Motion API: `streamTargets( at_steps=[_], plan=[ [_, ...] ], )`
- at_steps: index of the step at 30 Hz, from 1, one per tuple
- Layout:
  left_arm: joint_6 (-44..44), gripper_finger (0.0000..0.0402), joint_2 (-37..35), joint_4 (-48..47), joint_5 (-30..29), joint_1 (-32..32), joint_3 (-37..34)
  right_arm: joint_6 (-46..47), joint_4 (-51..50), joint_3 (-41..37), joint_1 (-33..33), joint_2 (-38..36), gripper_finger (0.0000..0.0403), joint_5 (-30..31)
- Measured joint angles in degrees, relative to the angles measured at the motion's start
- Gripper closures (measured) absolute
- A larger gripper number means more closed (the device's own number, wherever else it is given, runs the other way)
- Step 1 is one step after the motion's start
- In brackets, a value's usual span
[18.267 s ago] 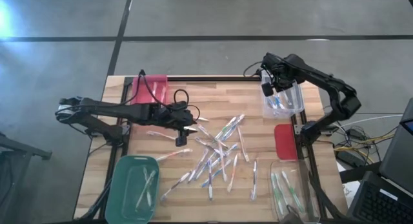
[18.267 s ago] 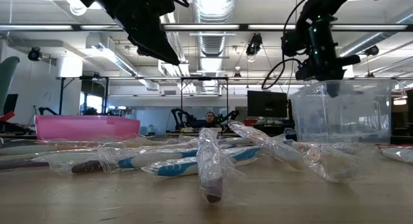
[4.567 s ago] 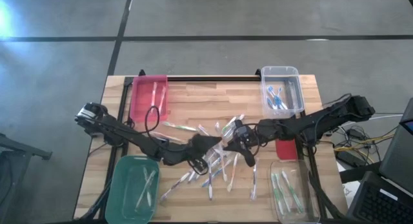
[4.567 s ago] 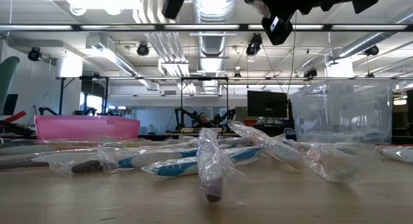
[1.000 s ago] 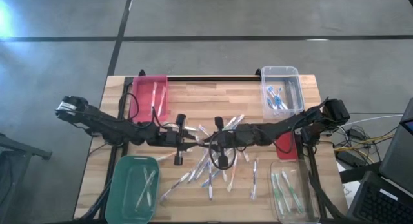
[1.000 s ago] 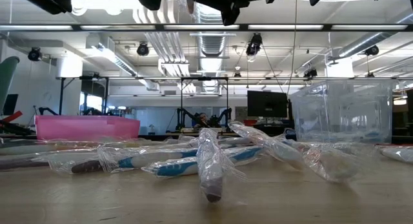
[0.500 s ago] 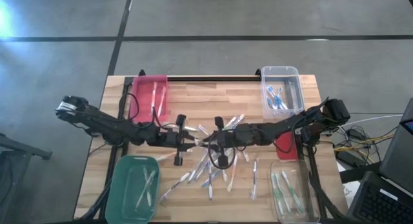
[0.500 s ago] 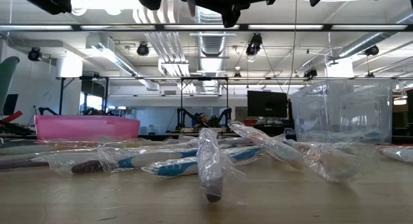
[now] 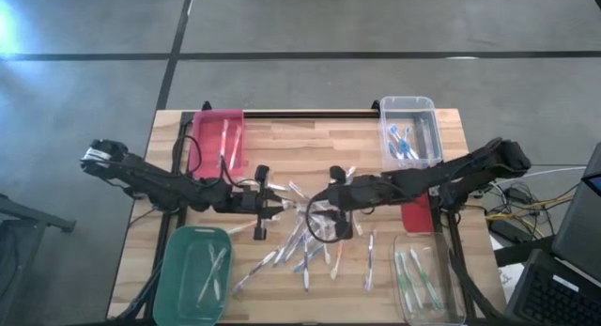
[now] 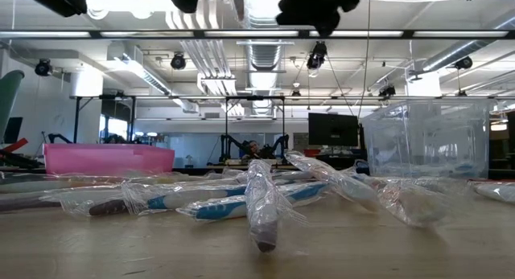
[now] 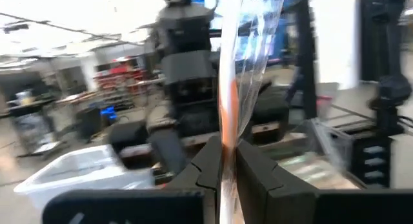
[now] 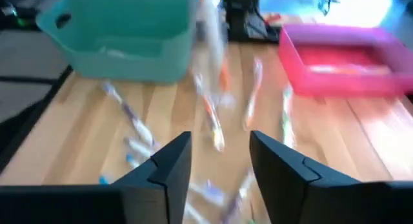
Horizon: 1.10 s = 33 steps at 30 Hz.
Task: Pick & Place Toothbrushes
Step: Put the orange toothbrush into the pink bin
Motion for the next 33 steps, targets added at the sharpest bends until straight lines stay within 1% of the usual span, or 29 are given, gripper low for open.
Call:
streamTargets(
  at_steps=[3, 5, 7, 10, 14, 19, 24, 26, 28, 30, 33],
  plan=[
    [-1.0, 0.0371, -2.0, -2.8, -8.7, 0.1, 0.2, 2.7, -7.7, 0.0, 0.1, -3.7, 0.0234, 4.3],
    [-1.1, 0.0371, -3.8, -8.4, -15.8, 0.4, 1.7, 5.2, -12.3, -0.1, 0.0, -6.1, 0.0227, 8.7],
    [-1.1, 0.0371, -5.6, -17.5, -22.9, 0.9, 4.7, 7.5, -17.1, -0.1, 0.0, -8.6, 0.0222, 13.1],
    [-4.1, 0.0371, -7.4, -34.8, -30.8, 2.3, 11.8, 10.4, -22.6, -0.1, 0.0, -11.9, 0.0216, 18.2],
    [-9.2, 0.0371, -7.6, -54.5, -35.7, 5.8, 22.5, 13.4, -26.2, -0.1, 0.0, -15.6, 0.021, 22.0],
    [-14.7, 0.0371, -7.7, -71.1, -36.5, 12.6, 34.1, 14.6, -27.1, -0.3, 0.0, -18.1, 0.0208, 22.3],
    [-23.7, 0.0371, -7.7, -88.5, -35.2, 22.6, 44.4, 14.5, -27.4, -0.4, 0.0, -18.8, 0.022, 22.3],
    [-26.6, 0.0371, -7.7, -94.5, -32.0, 27.3, 47.6, 14.5, -27.4, -0.4, 0.0, -18.7, 0.0226, 22.3],
    [-29.4, 0.0371, -7.7, -99.1, -27.2, 32.6, 50.1, 14.5, -27.4, -0.4, 0.0, -18.5, 0.0232, 22.3],
    [-32.1, 0.0371, -7.7, -101.9, -21.8, 37.9, 51.5, 14.4, -27.4, -0.5, 0.0, -18.4, 0.0236, 22.3],
    [-34.5, 0.0371, -7.6, -103.6, -14.5, 45.2, 51.2, 14.4, -27.4, -0.5, 0.0, -18.4, 0.0242, 22.3]
  ],
)
